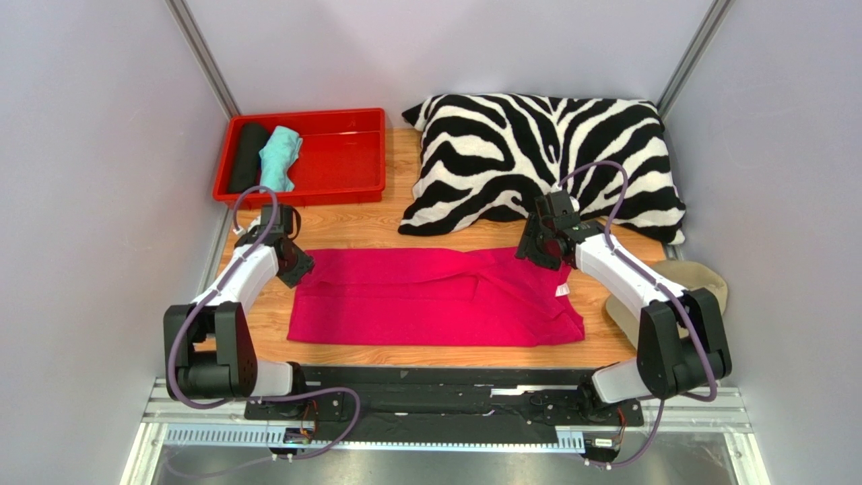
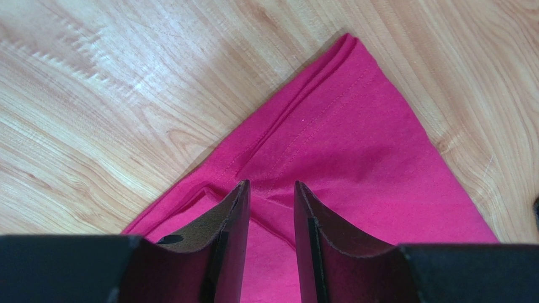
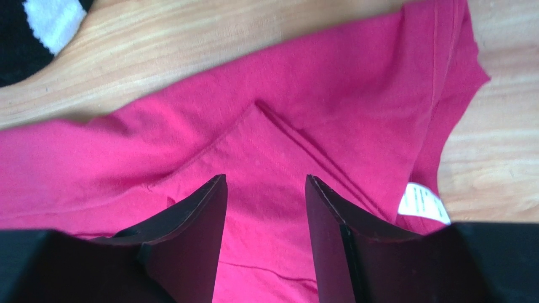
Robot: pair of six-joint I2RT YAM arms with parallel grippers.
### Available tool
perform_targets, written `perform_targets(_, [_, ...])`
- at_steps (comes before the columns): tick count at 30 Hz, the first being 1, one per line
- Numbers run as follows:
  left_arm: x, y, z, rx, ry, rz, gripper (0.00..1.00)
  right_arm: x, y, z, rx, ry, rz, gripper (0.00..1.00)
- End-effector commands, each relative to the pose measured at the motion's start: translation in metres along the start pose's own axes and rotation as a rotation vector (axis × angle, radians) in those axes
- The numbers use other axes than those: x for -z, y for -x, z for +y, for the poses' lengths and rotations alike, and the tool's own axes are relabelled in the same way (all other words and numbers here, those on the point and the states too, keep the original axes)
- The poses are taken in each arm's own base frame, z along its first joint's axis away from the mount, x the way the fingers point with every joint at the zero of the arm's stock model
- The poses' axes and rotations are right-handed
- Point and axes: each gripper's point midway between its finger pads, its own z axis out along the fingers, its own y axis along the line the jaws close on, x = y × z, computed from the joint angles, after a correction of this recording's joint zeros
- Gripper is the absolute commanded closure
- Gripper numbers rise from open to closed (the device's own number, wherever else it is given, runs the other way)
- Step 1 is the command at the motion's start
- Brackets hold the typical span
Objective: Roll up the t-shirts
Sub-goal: Pick up the T-shirt from the center of the board.
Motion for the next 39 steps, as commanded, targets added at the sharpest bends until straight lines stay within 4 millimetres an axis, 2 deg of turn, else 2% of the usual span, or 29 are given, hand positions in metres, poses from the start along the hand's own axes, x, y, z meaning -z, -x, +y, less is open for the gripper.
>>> perform_targets(1, [-0.008, -0.003, 0.003, 0.048, 0.016, 0.011, 0.60, -0.005, 0.032, 0.012, 0.051, 0.002, -0.090, 0.47])
perform_targets(9, [-0.018, -0.018, 0.005, 0.086, 0.030, 0.064, 0.52, -0.019, 0.032, 0.017, 0.075, 0.012, -0.070, 0.45])
perform_targets(19, [-0.020, -0.016, 0.001, 0.107, 0.012, 0.056, 0.52, -0.031, 0.029, 0.017, 0.096, 0.006, -0.046, 0.45])
perform_targets(21, [-0.021, -0.015, 0.001, 0.103, 0.016, 0.049, 0.57, -0.035, 0.028, 0.018, 0.098, 0.009, -0.038, 0.45])
perform_targets(24, [-0.022, -0.011, -0.002, 0.089, 0.012, 0.041, 0.72, -0.040, 0.028, 0.018, 0.101, 0.003, -0.026, 0.44])
perform_targets(25, [-0.022, -0.010, -0.002, 0.084, 0.014, 0.039, 0.81, -0.041, 0.029, 0.019, 0.105, 0.003, -0.027, 0.45])
perform_targets(27, [-0.020, -0.006, -0.005, 0.078, 0.002, 0.030, 0.87, -0.043, 0.028, 0.019, 0.107, 0.000, -0.022, 0.44])
perform_targets(28, [-0.020, -0.005, -0.006, 0.076, 0.000, 0.028, 0.93, -0.044, 0.028, 0.019, 0.111, -0.002, -0.022, 0.45])
perform_targets(31, [-0.017, 0.001, -0.009, 0.065, -0.014, 0.009, 1.00, -0.046, 0.027, 0.020, 0.117, 0.003, -0.013, 0.45])
perform_targets(39, [-0.008, 0.016, -0.018, 0.029, -0.047, -0.035, 1.00, -0.059, 0.011, 0.015, 0.124, -0.033, 0.023, 0.51])
